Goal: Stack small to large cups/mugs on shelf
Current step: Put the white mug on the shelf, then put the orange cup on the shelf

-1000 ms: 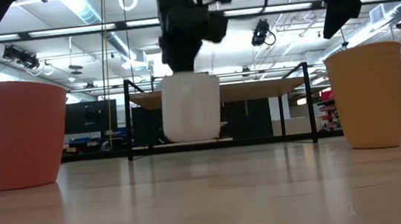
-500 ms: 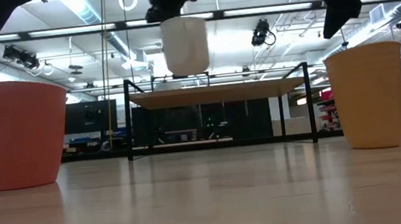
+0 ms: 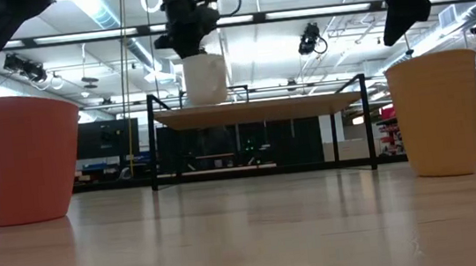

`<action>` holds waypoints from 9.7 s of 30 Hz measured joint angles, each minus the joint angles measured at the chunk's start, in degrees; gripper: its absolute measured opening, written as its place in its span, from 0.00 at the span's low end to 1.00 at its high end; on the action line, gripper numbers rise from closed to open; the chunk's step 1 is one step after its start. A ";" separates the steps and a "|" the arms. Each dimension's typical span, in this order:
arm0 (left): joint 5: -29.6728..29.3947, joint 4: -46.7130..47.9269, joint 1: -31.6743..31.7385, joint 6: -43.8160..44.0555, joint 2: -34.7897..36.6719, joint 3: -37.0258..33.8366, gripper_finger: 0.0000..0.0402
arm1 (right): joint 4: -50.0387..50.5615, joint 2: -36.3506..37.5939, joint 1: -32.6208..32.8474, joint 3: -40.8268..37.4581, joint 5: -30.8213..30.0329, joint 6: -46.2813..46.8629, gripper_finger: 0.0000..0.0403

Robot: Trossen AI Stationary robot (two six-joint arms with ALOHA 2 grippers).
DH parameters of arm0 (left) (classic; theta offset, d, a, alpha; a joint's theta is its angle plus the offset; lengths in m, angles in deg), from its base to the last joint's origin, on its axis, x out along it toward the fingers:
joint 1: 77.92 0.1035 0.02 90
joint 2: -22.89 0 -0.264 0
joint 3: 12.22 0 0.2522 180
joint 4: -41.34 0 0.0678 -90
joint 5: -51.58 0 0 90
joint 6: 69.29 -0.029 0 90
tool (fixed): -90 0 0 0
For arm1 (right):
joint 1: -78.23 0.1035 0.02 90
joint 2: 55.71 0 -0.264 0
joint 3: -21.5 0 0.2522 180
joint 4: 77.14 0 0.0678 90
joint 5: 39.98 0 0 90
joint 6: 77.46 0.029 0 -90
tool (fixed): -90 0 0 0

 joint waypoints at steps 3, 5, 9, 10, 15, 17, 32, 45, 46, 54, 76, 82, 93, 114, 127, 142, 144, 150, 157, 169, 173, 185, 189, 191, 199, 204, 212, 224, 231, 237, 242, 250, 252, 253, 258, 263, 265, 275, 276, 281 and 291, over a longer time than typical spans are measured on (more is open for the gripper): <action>1.17 -0.02 3.02 0.07 0.01 0.00 0.03 | 0.00 0.00 0.00 0.00 0.00 0.00 0.15; 1.49 -0.01 4.73 0.07 0.01 0.00 0.03 | 0.00 0.00 0.00 0.00 0.00 0.02 0.15; 2.97 -0.01 6.88 0.11 0.01 0.00 0.03 | -0.02 0.00 0.00 0.00 0.00 0.09 0.15; 3.69 0.00 7.20 0.08 0.01 0.00 0.03 | -0.02 0.00 0.00 0.00 -0.01 0.09 0.15; 5.33 -0.01 7.78 -0.89 0.01 0.00 0.03 | -0.25 0.00 0.00 0.00 -0.02 0.11 0.15; 6.13 -0.02 7.99 -0.87 0.00 0.00 0.03 | -0.40 0.00 0.00 0.00 -0.02 0.13 0.15; 5.81 0.01 7.56 -1.53 -0.56 -0.95 0.03 | -0.48 0.00 -0.02 0.00 -0.02 0.07 0.15; 5.36 -0.04 7.54 -1.53 -0.62 -1.55 0.10 | -0.48 0.00 -0.02 0.00 -0.02 0.04 0.15; 5.33 -0.04 7.54 -1.53 -0.62 -1.49 0.13 | -0.48 0.00 -0.02 0.00 -0.02 0.04 0.15; 5.33 -0.46 7.26 -1.53 -0.62 -1.49 0.27 | -0.48 0.00 -0.02 0.00 -0.02 0.07 0.15; 6.82 -0.03 -4.53 4.18 17.82 -1.52 0.31 | -0.46 0.00 0.00 0.00 -0.03 -0.16 0.15; -1.50 0.00 -18.12 8.98 20.45 -1.57 0.28 | 0.38 0.02 0.00 0.00 1.52 0.16 0.15; -9.92 -0.02 -34.84 22.55 23.35 -20.06 0.23 | 0.91 0.02 4.62 0.00 1.98 1.41 0.15; -8.85 -6.16 -50.83 57.52 42.18 -60.67 0.19 | -1.57 0.04 6.64 0.00 1.90 1.57 0.15; -1.29 -18.21 -51.73 59.08 43.20 -71.22 0.24 | -2.21 0.04 6.64 0.00 1.88 1.68 0.15; -0.33 -27.19 -51.38 54.21 42.65 -73.77 0.25 | -3.69 0.04 6.64 0.00 1.88 1.51 0.15; -0.36 -27.25 -51.36 54.29 42.65 -73.77 0.25 | -3.83 0.03 6.64 0.00 1.88 1.45 0.15; -0.28 -27.54 -50.70 54.26 40.93 -73.77 0.27 | -4.37 0.03 6.63 0.00 1.88 1.05 0.15; 1.37 -27.69 -50.71 53.18 38.07 -73.77 0.27 | -4.90 0.02 6.64 0.00 1.84 0.04 0.15; 1.70 -27.89 -50.02 53.05 36.23 -74.01 0.27 | -5.19 0.02 6.63 0.00 1.87 -0.02 0.15; 2.06 -28.14 -49.48 52.99 36.23 -74.97 0.27 | -5.20 0.02 6.62 0.00 1.86 -0.02 0.15; 6.50 -32.63 -47.50 50.17 36.25 -78.08 0.18 | -5.20 0.02 6.62 0.00 1.86 -0.46 0.15; 6.49 -32.65 -46.54 50.03 36.27 -77.19 0.10 | -5.20 0.02 6.62 0.00 1.87 -0.46 0.15; 6.45 -32.67 -46.03 49.86 36.27 -76.87 0.05 | -5.20 0.02 6.64 0.00 1.58 -0.49 0.15; 8.13 -32.61 -44.20 48.04 36.29 -76.83 0.04 | -5.20 0.02 6.62 0.00 1.46 -0.90 0.15; 10.27 -31.04 -42.89 45.93 36.27 -74.26 0.03 | -5.18 0.02 6.62 0.00 1.44 -0.98 0.15; 5.90 -27.55 -39.69 38.24 36.27 -60.94 0.03 | -5.18 0.02 6.64 0.00 0.68 -3.28 0.15; -1.79 -20.81 -30.81 27.57 36.29 -39.24 0.03 | -5.56 2.15 6.62 -0.72 -3.58 -3.92 0.15; -1.94 -19.27 -26.54 22.09 31.40 -30.70 0.03 | -11.05 10.94 6.62 -10.72 -4.07 -1.76 0.15; -1.33 -14.70 -23.70 17.26 22.50 -17.97 0.03 | -11.97 17.57 6.62 -13.03 -4.29 -1.36 0.15; -1.29 -10.78 -21.26 14.60 14.52 -4.87 0.03 | -11.88 20.44 6.62 -13.03 -6.19 -1.11 0.15; 1.69 -11.78 -15.82 12.14 9.30 -0.51 0.03 | -12.07 20.57 7.63 -13.03 -8.77 0.13 0.15; 1.64 -11.51 -14.21 12.10 8.42 -0.50 0.03 | -12.92 20.55 8.63 -13.71 -9.59 0.19 0.15; 1.65 -11.68 -13.58 12.11 7.99 -0.51 0.03 | -13.40 20.59 9.05 -14.35 -9.66 0.20 0.15; 1.74 -12.26 -10.23 12.13 7.01 -0.57 0.03 | -14.84 20.87 9.49 -18.71 -10.02 1.79 0.15; 1.64 -14.60 -8.25 12.55 6.87 -0.57 0.03 | -16.03 20.87 9.37 -21.46 -11.14 2.66 0.15; 1.73 -16.76 -8.17 12.57 6.87 -0.57 0.03 | -17.89 20.87 9.09 -21.53 -12.28 1.76 0.15; 3.80 -19.63 -7.17 13.86 3.66 -0.55 0.03 | -26.60 20.92 3.80 -21.53 -12.78 -5.65 0.15; 4.17 -19.22 -6.95 14.13 3.16 -0.55 0.03 | -26.63 20.92 3.25 -21.53 -12.79 -5.48 0.15; 5.01 -18.20 -5.61 15.58 1.16 -0.57 0.03 | -26.51 20.90 1.34 -21.53 -12.76 -4.96 0.15; 4.59 -16.80 -3.89 16.37 0.33 -0.57 0.03 | -26.09 19.55 1.27 -21.49 -12.57 -4.96 0.15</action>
